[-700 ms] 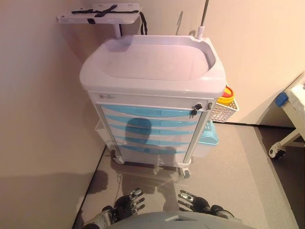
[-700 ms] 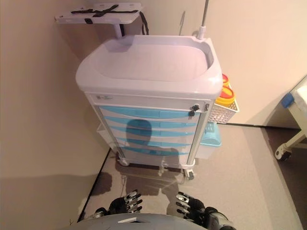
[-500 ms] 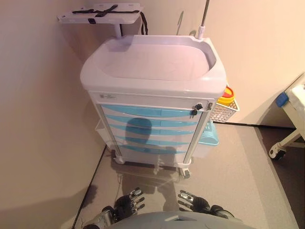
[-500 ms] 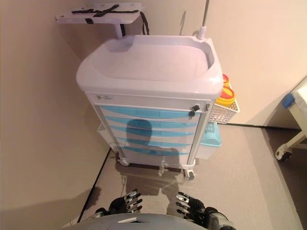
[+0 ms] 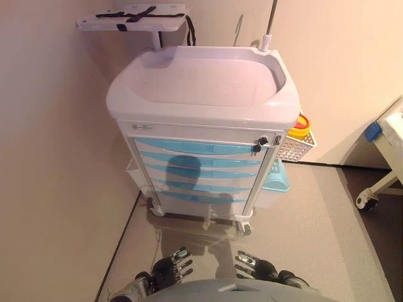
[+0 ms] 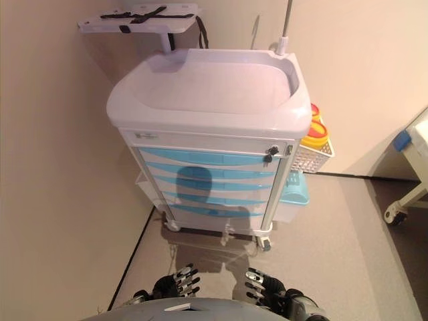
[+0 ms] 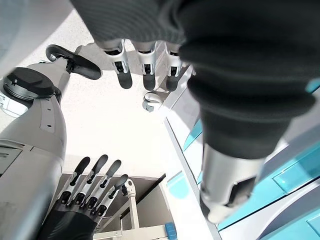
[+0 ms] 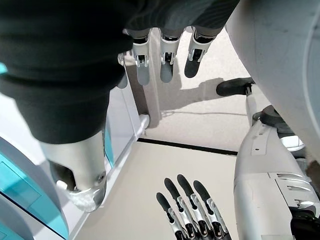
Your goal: Open the drawer and pick up the medicine
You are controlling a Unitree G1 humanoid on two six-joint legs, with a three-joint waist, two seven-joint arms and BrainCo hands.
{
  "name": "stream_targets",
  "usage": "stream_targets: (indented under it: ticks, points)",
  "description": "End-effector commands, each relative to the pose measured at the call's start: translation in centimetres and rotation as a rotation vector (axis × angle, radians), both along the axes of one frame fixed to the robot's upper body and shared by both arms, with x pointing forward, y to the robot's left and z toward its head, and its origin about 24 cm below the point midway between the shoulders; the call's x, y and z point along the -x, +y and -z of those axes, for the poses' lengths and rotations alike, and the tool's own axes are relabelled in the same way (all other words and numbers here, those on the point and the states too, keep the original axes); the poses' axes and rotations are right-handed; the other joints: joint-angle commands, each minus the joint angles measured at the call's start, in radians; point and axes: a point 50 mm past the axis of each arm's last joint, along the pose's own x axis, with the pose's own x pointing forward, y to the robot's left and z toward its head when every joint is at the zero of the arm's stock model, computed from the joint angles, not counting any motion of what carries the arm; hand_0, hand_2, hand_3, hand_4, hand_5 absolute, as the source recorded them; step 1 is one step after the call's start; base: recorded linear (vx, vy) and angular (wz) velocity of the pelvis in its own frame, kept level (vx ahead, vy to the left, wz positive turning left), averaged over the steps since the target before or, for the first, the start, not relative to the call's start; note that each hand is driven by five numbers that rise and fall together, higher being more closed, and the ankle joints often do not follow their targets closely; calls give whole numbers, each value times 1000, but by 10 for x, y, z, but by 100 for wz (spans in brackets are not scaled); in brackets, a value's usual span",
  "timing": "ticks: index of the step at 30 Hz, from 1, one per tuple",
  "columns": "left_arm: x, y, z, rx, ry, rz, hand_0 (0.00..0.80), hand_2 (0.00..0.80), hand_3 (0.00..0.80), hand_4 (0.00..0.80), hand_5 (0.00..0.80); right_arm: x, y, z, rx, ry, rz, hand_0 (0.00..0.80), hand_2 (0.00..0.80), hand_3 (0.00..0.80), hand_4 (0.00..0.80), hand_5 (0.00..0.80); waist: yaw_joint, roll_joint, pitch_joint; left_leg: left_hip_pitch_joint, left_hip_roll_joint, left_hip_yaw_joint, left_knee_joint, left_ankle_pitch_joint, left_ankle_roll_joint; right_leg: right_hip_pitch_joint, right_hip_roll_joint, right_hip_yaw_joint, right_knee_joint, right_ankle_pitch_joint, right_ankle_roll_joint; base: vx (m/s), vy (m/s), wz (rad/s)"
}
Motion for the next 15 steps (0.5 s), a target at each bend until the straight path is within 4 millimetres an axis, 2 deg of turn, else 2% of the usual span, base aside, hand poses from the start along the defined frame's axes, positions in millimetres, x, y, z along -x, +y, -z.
stream_targets:
  ticks: [1, 10, 15]
  points:
    - [-11, -9, -2, 30, -30, -33, 0, 0, 0, 0, 0, -8, 15, 0, -45, -6, -24, 0, 0, 0, 0, 0, 10, -26, 35, -38, -59, -27, 6, -9, 47, 54, -16, -18, 18, -24, 39, 0, 0, 0]
    - [-11, -9, -3, 82, -21, -112, 0, 0, 0, 0, 0, -11, 14, -2, -57, -50, -11, 0, 0, 0, 0, 0, 11, -28, 51, -41, -57, -32, 6, -6, 48, 50, -19, -18, 23, -24, 39, 4, 2, 0]
    - [-16, -12, -7, 159, -38, -169, 0, 0, 0, 0, 0, -20, 14, -8, -95, -137, 19, 0, 0, 0, 0, 0, 7, -33, 73, -46, -49, -31, 6, -2, 48, 33, -22, -7, 39, -27, 39, 12, 10, 0]
